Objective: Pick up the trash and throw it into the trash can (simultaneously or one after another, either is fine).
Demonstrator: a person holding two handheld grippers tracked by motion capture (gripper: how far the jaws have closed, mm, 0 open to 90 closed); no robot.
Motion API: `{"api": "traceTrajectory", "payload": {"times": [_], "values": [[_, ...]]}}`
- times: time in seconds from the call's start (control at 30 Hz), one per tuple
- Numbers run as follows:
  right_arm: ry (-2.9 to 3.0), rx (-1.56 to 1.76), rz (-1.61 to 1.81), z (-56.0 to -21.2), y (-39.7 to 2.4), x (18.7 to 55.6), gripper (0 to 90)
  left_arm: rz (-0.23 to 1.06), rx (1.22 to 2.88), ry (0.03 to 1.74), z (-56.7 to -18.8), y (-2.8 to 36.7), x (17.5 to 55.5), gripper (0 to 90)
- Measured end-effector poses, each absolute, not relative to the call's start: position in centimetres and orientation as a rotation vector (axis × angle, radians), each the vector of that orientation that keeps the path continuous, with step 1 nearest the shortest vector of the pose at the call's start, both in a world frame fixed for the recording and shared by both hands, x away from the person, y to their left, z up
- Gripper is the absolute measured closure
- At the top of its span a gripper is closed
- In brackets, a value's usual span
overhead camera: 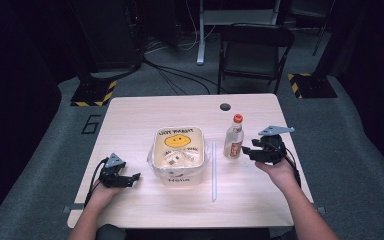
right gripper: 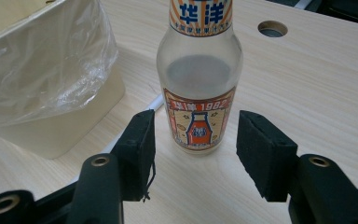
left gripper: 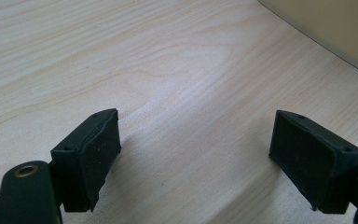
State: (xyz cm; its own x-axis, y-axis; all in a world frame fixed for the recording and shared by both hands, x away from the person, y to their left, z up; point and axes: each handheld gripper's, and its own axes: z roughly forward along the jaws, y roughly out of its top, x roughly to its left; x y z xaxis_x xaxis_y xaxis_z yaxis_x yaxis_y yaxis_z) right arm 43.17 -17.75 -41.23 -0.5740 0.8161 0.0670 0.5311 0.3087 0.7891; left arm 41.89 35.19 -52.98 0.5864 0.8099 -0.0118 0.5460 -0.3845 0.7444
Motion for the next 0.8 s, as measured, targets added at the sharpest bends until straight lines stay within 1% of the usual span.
{"api": "traceTrajectory", "payload": {"times": [0.8], "values": [[2.211,1.178,1.163,-38.3,-17.0,44.8,45.9,0.464,2.089,1.071,-53.0,35.2,41.9,16.1]]}}
